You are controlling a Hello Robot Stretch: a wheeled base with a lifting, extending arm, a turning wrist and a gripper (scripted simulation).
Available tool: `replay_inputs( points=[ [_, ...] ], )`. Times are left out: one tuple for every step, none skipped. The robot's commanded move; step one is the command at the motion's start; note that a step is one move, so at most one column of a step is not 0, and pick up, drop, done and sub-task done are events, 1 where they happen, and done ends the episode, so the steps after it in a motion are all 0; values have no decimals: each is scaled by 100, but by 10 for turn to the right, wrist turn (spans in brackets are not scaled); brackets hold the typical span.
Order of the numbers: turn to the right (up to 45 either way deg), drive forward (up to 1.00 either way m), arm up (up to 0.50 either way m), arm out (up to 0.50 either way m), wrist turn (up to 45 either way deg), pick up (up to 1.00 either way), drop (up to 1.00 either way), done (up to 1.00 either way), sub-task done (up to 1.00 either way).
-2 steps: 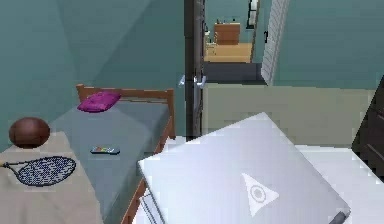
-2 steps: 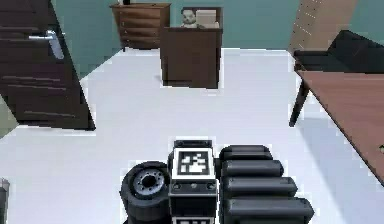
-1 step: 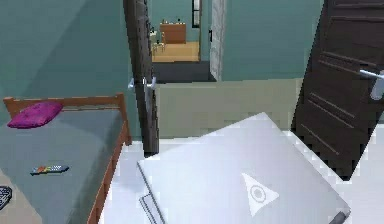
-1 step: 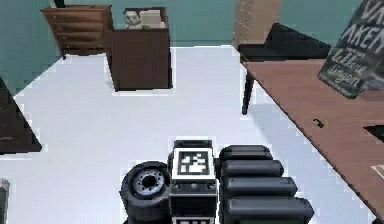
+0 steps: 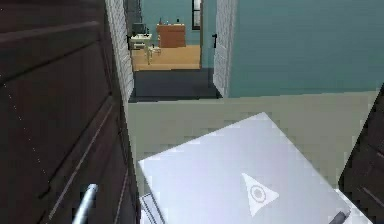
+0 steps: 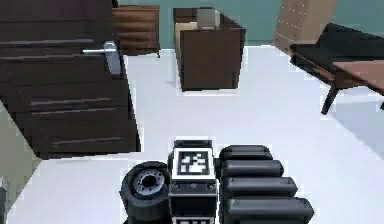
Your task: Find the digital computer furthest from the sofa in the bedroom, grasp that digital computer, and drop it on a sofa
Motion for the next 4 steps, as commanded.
replay_inputs(
  points=[
    [0, 100, 0, 0, 0, 0, 0, 0, 0],
    [30, 0, 0, 0, 0, 0, 0, 0, 0],
    [0, 100, 0, 0, 0, 0, 0, 0, 0],
    [0, 100, 0, 0, 0, 0, 0, 0, 0]
  ],
)
